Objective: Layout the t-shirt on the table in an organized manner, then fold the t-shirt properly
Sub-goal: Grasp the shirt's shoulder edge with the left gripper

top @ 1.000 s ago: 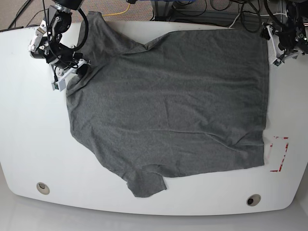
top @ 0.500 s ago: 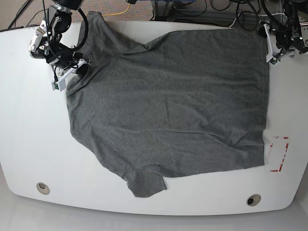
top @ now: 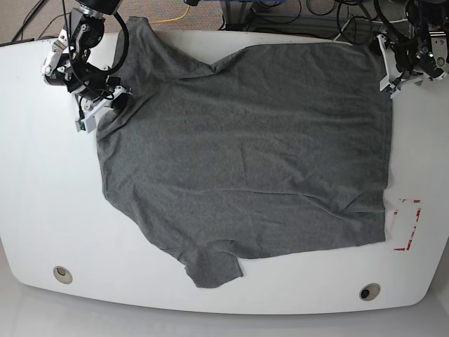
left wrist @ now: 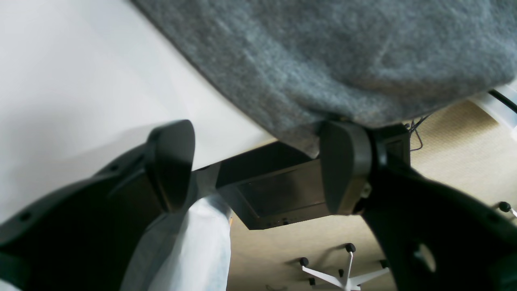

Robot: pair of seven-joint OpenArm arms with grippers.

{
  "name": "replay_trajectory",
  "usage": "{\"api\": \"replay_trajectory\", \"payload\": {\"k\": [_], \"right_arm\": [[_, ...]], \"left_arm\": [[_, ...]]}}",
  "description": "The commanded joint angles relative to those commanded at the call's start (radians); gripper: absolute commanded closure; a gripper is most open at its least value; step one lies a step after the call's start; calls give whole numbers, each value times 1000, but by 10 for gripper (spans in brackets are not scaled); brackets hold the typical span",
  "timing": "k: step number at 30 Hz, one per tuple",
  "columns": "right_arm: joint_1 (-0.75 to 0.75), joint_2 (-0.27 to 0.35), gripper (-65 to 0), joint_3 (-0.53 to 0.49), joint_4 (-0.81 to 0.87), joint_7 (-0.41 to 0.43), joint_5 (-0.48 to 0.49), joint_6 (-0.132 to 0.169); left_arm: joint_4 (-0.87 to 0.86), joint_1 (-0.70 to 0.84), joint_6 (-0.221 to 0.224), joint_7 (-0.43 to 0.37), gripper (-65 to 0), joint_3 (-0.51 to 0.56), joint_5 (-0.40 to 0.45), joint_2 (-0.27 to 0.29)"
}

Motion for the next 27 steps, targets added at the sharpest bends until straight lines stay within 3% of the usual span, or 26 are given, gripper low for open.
{"api": "replay_trajectory", "payload": {"k": [4, 14, 19, 27], "right_arm": [[0, 0, 0, 0, 0, 0, 0, 0], [0, 0, 0, 0, 0, 0, 3, 0], [0, 0, 0, 0, 0, 0, 5, 0], [0, 0, 0, 2, 0, 0, 6, 0]], "left_arm": [[17, 0, 0, 21, -435, -3, -92, -5], [17, -2, 0, 23, -422, -3, -101, -5], [12, -6, 0, 23, -285, -3, -100, -5], [11, -41, 0, 20, -14, -5, -98, -3]]}}
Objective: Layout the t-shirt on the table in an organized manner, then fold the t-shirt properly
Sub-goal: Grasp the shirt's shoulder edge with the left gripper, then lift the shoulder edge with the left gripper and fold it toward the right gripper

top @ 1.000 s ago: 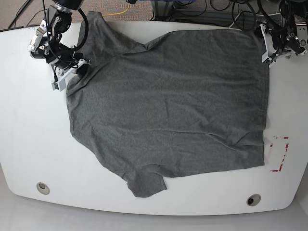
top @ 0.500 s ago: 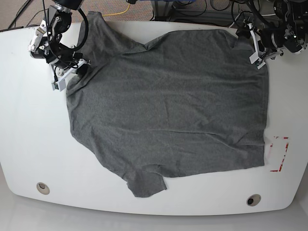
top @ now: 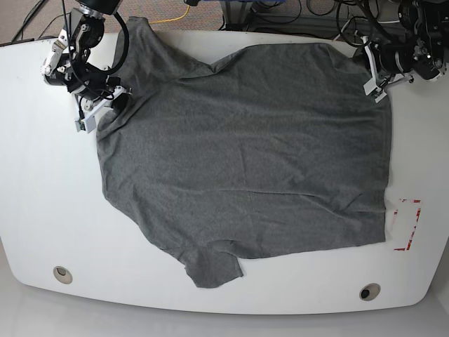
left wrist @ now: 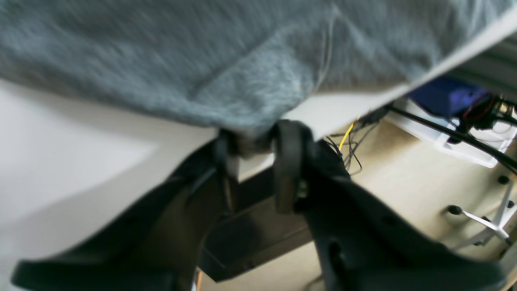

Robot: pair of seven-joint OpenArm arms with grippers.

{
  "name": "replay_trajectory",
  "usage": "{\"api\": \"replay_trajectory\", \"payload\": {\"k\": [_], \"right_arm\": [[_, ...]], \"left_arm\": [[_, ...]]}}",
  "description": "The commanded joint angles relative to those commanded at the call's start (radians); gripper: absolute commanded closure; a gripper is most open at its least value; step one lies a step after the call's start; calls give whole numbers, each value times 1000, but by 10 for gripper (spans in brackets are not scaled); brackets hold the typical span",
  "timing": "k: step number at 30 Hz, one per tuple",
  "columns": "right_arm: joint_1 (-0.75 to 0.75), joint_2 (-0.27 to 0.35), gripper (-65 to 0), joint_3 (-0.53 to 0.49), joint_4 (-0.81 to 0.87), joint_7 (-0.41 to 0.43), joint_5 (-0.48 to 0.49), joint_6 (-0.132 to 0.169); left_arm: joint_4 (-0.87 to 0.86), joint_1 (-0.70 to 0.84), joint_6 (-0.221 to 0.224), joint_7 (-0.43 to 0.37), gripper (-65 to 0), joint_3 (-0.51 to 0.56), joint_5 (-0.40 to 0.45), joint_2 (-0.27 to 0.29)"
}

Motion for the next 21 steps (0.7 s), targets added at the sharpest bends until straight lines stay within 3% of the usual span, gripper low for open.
{"api": "replay_trajectory", "payload": {"k": [12, 17, 21], "right_arm": [[-3, 0, 0, 0, 0, 0, 0, 0], [-2, 0, 0, 0, 2, -2, 0, 0], [0, 0, 0, -2, 2, -3, 0, 0]], "left_arm": [[51, -9, 0, 5, -4, -132, -8, 0], [103, -12, 0, 52, -4, -181, -9, -15], [123, -15, 0, 64, -4, -210, -58, -17]]}}
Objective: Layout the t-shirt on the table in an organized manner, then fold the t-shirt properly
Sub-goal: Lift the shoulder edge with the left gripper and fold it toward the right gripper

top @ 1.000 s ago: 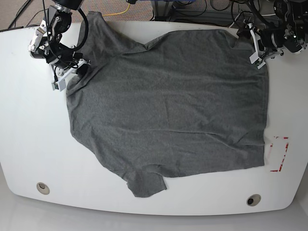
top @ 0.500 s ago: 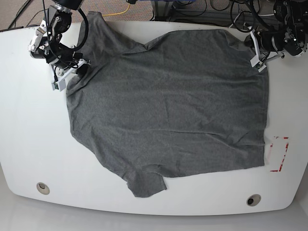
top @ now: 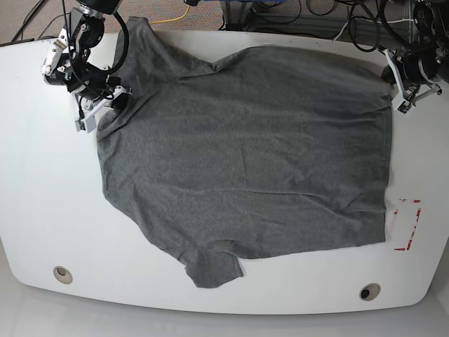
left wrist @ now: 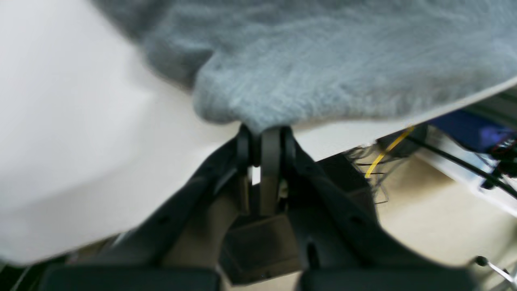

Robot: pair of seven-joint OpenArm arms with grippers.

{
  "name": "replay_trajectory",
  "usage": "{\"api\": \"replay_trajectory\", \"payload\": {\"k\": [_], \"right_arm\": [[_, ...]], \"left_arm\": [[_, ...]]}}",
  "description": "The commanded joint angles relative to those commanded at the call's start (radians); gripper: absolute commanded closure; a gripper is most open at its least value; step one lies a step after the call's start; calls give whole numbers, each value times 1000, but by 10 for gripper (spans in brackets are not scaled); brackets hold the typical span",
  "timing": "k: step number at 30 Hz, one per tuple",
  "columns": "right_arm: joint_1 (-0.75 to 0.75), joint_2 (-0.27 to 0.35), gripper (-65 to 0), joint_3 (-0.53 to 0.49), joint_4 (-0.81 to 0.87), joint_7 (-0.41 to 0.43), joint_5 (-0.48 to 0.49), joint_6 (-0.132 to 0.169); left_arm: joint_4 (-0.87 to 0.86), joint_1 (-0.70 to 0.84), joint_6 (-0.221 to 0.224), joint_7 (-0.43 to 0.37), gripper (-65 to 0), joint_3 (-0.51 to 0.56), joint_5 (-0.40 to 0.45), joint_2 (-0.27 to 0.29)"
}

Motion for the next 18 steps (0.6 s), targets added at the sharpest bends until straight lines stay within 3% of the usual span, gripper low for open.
{"api": "replay_trajectory", "payload": {"k": [9, 18], "right_arm": [[2, 0, 0, 0, 2, 0, 2, 0], [18, 2, 0, -2, 9, -3, 2, 0]], "left_arm": [[21, -57, 0, 16, -4, -77, -201, -46], [20, -183, 0, 16, -4, -84, -207, -48]]}}
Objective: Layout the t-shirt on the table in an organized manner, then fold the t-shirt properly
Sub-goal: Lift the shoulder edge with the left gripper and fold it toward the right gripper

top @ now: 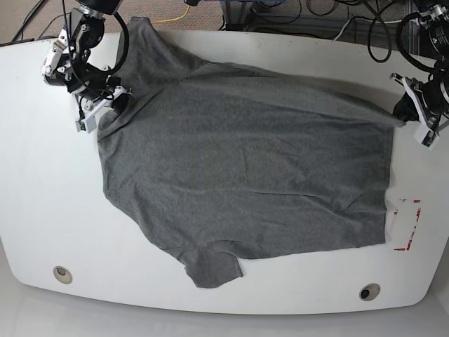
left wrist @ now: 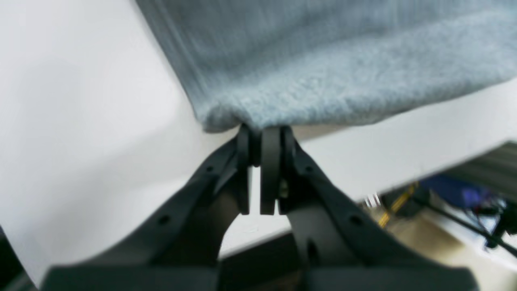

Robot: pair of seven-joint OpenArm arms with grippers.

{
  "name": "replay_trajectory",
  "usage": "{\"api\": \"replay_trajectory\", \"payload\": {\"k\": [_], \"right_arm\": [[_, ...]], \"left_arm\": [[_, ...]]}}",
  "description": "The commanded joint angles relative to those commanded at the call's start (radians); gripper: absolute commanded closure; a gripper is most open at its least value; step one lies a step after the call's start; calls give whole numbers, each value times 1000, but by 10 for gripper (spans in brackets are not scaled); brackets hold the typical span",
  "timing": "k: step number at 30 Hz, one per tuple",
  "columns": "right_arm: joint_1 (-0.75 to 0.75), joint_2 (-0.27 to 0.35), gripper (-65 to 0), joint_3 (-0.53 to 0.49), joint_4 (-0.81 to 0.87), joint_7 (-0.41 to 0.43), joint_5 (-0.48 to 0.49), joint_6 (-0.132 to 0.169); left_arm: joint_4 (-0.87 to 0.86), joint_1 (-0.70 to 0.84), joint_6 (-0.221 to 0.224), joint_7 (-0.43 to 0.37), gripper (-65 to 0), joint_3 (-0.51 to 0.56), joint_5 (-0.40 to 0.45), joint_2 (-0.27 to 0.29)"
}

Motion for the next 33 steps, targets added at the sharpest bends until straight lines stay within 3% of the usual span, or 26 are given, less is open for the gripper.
{"api": "replay_trajectory", "payload": {"k": [9, 16, 21, 29, 33], "right_arm": [[86, 6, 0, 5, 2, -57, 0, 0], [130, 6, 0, 5, 5, -77, 0, 0], [150, 3, 0, 6, 133, -77, 2, 0], [190, 6, 0, 5, 232, -77, 2, 2], [222, 6, 0, 5, 230, -77, 0, 2]], "left_arm": [[-5, -71, 0, 0, -4, 25, 8, 2], [-5, -74, 0, 0, -4, 26, 83, 5], [-5, -86, 0, 0, -4, 32, 126, 11], [-5, -212, 0, 0, -4, 137, 364, 77], [-5, -259, 0, 0, -4, 190, 414, 86]]}}
